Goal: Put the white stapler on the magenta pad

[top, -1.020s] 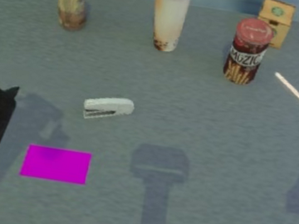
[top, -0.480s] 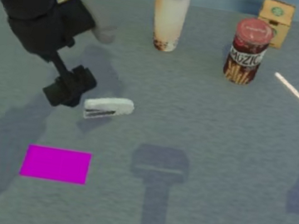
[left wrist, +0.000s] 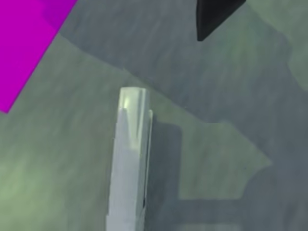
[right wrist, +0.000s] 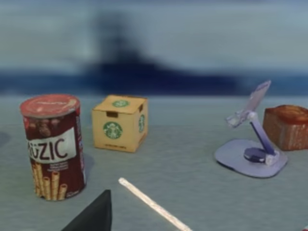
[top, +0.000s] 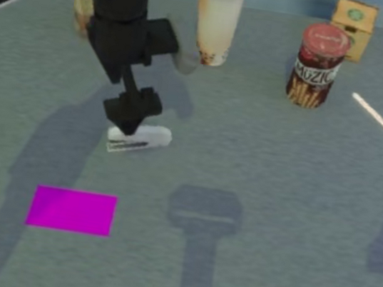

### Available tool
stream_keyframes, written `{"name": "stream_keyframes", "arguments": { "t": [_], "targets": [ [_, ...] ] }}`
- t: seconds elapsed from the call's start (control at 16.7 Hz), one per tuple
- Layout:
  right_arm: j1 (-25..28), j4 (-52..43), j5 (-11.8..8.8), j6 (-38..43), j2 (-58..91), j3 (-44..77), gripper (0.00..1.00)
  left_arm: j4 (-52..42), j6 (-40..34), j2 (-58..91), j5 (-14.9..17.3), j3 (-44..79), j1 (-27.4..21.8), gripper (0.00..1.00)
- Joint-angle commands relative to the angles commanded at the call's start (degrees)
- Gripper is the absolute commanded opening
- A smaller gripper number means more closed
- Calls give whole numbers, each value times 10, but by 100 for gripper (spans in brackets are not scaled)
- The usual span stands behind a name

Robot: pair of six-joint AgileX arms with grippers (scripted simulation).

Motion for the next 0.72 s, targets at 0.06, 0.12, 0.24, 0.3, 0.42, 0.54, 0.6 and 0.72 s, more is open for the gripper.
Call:
{"name": "stream_keyframes", "arguments": {
  "t": [0.06,0.12,0.24,0.3,0.42,0.54,0.6,0.72],
  "targets": [
    [0,0,0,0,0,0,100,0,8,16,-4,22,-1,100],
    [0,0,0,0,0,0,100,1,14,29,-7,41,-1,100],
    [0,0,0,0,0,0,100,4,22,46,-13,67,-1,100],
    [0,0,0,0,0,0,100,6,24,50,-14,72,-1,100],
    [0,0,0,0,0,0,100,6,24,50,-14,72,-1,100],
    [0,0,0,0,0,0,100,6,24,50,-14,72,-1,100],
    [0,0,0,0,0,0,100,6,23,48,-13,70,1,100],
    [0,0,0,0,0,0,100,15,24,49,-14,61,1,100]
  ]
}}
